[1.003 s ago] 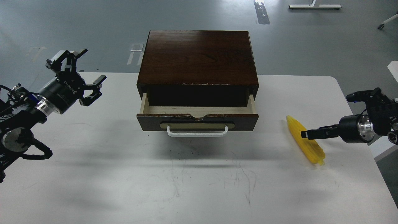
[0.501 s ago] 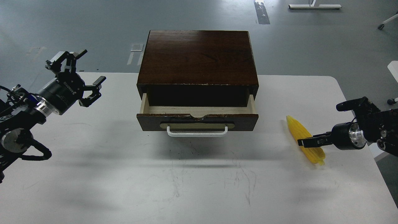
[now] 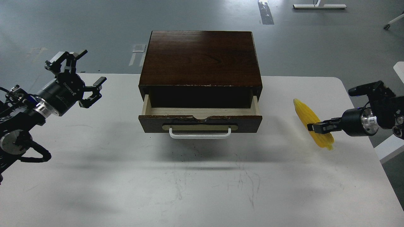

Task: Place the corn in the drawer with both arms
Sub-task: 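Lift the corn and carry it over the open drawer with the right gripper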

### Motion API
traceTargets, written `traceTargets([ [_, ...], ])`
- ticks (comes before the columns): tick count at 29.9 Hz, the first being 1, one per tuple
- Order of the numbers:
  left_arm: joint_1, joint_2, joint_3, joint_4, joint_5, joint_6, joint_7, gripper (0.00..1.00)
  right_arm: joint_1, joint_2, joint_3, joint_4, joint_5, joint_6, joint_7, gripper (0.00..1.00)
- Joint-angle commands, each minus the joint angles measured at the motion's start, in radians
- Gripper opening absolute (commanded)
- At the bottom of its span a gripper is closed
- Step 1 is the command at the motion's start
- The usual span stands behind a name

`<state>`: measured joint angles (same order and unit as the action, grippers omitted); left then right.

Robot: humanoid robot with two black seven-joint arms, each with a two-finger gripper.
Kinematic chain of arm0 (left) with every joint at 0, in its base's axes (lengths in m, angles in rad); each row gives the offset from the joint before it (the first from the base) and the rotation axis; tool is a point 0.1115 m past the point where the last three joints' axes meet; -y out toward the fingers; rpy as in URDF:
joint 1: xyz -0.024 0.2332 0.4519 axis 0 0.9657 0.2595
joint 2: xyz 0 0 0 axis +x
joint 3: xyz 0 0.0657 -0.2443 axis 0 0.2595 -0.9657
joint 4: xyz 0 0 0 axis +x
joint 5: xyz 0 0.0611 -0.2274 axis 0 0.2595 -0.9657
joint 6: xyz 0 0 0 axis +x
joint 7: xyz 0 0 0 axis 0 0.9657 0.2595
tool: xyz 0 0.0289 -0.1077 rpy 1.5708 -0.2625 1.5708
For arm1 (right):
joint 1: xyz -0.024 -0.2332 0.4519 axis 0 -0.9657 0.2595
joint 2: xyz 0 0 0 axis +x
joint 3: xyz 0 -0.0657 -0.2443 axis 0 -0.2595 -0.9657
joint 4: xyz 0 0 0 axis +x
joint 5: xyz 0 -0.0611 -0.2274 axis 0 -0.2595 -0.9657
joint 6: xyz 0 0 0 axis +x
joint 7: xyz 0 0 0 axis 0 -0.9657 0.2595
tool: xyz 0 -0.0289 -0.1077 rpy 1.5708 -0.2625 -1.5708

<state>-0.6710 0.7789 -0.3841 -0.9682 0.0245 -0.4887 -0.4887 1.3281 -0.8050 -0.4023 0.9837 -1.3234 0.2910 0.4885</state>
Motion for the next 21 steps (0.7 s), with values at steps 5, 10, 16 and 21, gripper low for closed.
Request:
traceTargets([
  [5, -0.004, 0.0, -0.009, -0.001, 0.0, 0.0, 0.0, 0.98, 0.42, 0.128, -0.13, 0.024, 0.009, 0.008, 0.0, 0.17],
  [10, -0.004, 0.014, -0.021, -0.01, 0.002, 0.0, 0.0, 0.98, 0.571, 0.341, -0.223, 0.024, 0.01, 0.002, 0.0, 0.17],
  [16, -0.004, 0.045, -0.021, -0.032, 0.002, 0.0, 0.0, 0.98, 0.62, 0.544, -0.254, 0.049, -0.017, -0.076, 0.0, 0.17],
  [21, -0.002, 0.082, -0.021, -0.047, 0.003, 0.0, 0.0, 0.98, 0.669, 0.67, -0.337, 0.102, -0.062, -0.226, 0.0, 0.17],
])
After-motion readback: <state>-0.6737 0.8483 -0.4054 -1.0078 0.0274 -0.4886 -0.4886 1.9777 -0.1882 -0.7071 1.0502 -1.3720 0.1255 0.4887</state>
